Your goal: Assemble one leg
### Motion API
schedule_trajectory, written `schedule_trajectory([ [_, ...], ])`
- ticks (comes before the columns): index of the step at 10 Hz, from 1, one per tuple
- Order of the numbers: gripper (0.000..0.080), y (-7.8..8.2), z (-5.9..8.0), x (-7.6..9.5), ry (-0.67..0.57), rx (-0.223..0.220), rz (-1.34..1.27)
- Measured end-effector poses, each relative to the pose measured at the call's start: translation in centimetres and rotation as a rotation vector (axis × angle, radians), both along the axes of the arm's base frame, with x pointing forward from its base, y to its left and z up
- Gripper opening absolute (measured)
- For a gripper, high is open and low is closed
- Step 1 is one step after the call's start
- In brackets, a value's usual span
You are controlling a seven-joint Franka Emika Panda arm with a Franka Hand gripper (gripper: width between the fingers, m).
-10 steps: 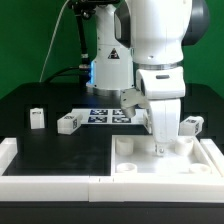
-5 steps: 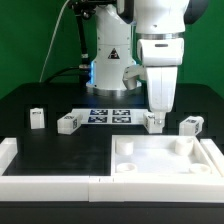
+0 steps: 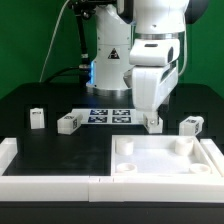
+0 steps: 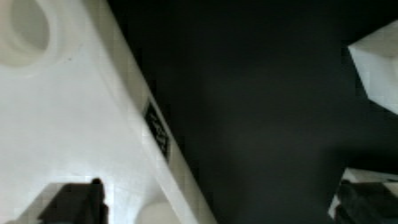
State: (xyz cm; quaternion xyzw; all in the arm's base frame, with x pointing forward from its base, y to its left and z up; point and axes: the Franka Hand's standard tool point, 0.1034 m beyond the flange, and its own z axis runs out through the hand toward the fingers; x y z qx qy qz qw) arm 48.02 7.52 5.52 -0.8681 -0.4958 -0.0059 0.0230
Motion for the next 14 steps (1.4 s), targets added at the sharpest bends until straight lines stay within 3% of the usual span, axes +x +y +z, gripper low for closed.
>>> schedule_trajectory([
  [5,0.0649,0.8,-0.8,-1.6,0.066,0.027,-0.780],
  [9,0.0649,1.4,-0.9,-1.8,0.125,0.042,-1.299],
  [11,0.0649,2.6,-0.9,-2.1,0.167,0.043,-1.585],
  [14,0.0649,5.2,-0.9,-2.7,0.179,0.037,-1.628],
])
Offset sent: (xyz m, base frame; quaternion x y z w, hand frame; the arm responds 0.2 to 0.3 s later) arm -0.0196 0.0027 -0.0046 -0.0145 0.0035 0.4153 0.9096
